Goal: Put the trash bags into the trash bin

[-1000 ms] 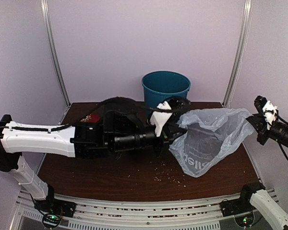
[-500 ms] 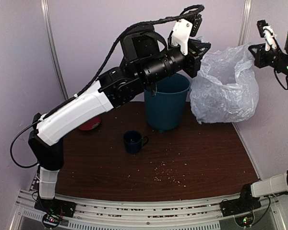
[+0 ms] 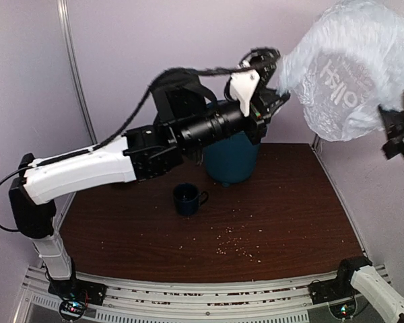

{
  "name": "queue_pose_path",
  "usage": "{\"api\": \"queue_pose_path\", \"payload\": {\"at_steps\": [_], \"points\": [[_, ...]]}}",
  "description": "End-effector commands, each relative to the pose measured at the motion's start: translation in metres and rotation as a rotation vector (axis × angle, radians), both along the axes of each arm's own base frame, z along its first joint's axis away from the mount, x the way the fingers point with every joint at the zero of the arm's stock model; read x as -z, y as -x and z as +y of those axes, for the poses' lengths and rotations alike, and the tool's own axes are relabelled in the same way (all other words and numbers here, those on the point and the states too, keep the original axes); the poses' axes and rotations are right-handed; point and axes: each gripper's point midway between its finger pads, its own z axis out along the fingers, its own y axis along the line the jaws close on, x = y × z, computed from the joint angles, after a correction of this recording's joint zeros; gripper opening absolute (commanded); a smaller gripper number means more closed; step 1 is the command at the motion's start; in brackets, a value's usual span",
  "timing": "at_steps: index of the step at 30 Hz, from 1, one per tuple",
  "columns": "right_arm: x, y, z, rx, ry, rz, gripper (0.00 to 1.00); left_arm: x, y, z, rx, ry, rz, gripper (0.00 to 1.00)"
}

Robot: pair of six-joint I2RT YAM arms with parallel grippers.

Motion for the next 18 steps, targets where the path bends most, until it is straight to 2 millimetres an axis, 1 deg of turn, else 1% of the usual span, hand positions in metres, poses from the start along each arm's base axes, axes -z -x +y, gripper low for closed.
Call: {"api": "queue_pose_path", "payload": {"at_steps": [1,2,3,4,5,7,9,10,12,13,14,15,16,17,18], "points": [[0.236,-0.064,-0.019,0.090,0.233,0.676,0.00,0.216,-0.048,-0.031,-0.001,-0.408,0.280,0.00],[0.238,-0.056,-0.014,0.059,0.231,0.679,0.00,0.227,-0.027,-0.032,0.095,-0.428,0.292,0.00],[0.233,-0.047,-0.008,0.026,0.227,0.660,0.00,0.233,-0.013,-0.031,0.128,-0.437,0.292,0.00],[0.222,-0.037,-0.004,0.004,0.218,0.615,0.00,0.233,-0.003,-0.029,0.126,-0.438,0.277,0.00],[0.211,-0.029,0.000,-0.015,0.209,0.564,0.00,0.232,0.005,-0.028,0.109,-0.439,0.255,0.00],[0.188,-0.011,0.004,-0.030,0.202,0.461,0.00,0.223,0.014,-0.027,0.099,-0.432,0.226,0.00],[0.175,0.001,0.008,-0.050,0.184,0.406,0.00,0.214,0.018,-0.026,0.112,-0.417,0.225,0.00],[0.172,0.002,0.009,-0.055,0.161,0.404,0.00,0.211,0.019,-0.025,0.116,-0.412,0.228,0.00],[0.175,0.000,0.010,-0.061,0.139,0.421,0.00,0.209,0.020,-0.023,0.118,-0.406,0.231,0.00],[0.170,-0.005,0.006,-0.036,0.101,0.405,0.00,0.209,0.020,-0.022,0.118,-0.407,0.237,0.00],[0.170,-0.010,0.001,-0.011,0.079,0.402,0.00,0.210,0.022,-0.022,0.124,-0.409,0.241,0.00],[0.171,-0.015,-0.003,0.014,0.062,0.401,0.00,0.211,0.023,-0.021,0.128,-0.414,0.244,0.03],[0.174,-0.022,-0.008,0.044,0.046,0.404,0.00,0.211,0.023,-0.019,0.129,-0.416,0.250,0.09],[0.182,-0.032,-0.015,0.083,0.029,0.425,0.00,0.209,0.025,-0.017,0.133,-0.414,0.255,0.19],[0.184,-0.040,-0.022,0.124,0.001,0.430,0.00,0.209,0.026,-0.015,0.136,-0.418,0.261,0.29]]}}
